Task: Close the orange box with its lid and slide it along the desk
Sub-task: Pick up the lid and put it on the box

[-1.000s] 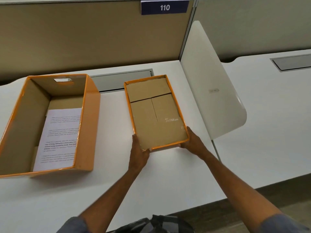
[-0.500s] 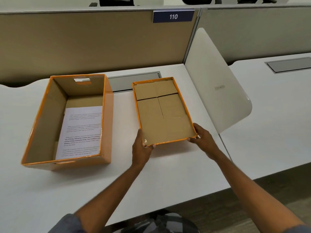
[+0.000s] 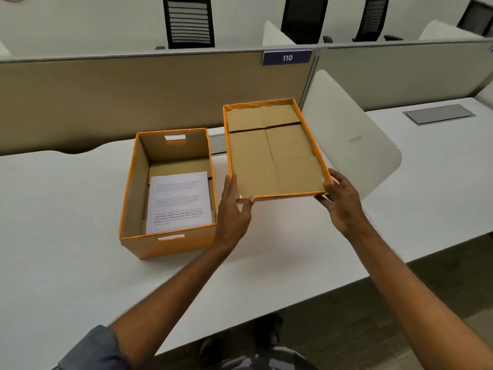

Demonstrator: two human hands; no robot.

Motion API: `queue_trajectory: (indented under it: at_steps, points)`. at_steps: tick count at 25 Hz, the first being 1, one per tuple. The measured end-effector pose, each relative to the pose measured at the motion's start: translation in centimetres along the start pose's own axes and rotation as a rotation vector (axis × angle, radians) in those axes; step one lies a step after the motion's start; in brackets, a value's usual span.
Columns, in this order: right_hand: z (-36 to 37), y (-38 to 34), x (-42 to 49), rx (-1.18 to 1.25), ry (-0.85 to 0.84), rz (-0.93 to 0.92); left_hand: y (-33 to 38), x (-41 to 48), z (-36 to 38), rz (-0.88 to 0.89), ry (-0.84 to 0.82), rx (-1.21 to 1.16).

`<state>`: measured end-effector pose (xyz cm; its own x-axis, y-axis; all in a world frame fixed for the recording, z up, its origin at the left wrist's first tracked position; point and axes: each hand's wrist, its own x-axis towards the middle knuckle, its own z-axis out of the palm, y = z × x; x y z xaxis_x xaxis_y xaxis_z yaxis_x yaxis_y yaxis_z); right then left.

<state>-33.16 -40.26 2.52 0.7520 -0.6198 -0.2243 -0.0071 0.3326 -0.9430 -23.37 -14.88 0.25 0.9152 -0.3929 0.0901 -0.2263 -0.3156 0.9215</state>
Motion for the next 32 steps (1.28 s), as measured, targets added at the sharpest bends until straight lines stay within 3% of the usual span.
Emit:
queue_trajectory:
  at_steps: [3,5,9,14,18,23,27,32]
  points:
    - [4.9,-1.3,-2.5,0.113,-0.046,0.011,0.5,0.1,-4.0,0.458,0.139,0.605]
    - [8.3,-1.9,-4.4,0.169,-0.079,0.029,1.4,0.8,-6.1,0.728,0.100,0.875]
    - [13.8,-2.0,-8.1,0.224,-0.144,0.059,3.7,2.4,-9.5,0.969,0.021,1.036]
    - [17.0,-1.8,-10.2,0.301,-0.216,0.060,4.3,3.6,-13.5,1.111,-0.038,1.120]
    - [19.0,-1.9,-9.8,0.387,-0.286,0.064,5.5,3.9,-15.2,0.976,0.143,0.918]
    - [23.7,3.0,-9.8,0.228,-0.371,0.304,7.5,2.9,-14.8,0.712,0.443,0.318]
    - [27.4,6.3,-9.4,0.125,-0.443,0.284,8.4,1.7,-14.2,0.383,0.583,-0.066]
    - [27.8,7.0,-8.5,0.036,-0.367,0.146,6.0,0.5,-16.0,0.150,0.602,-0.123]
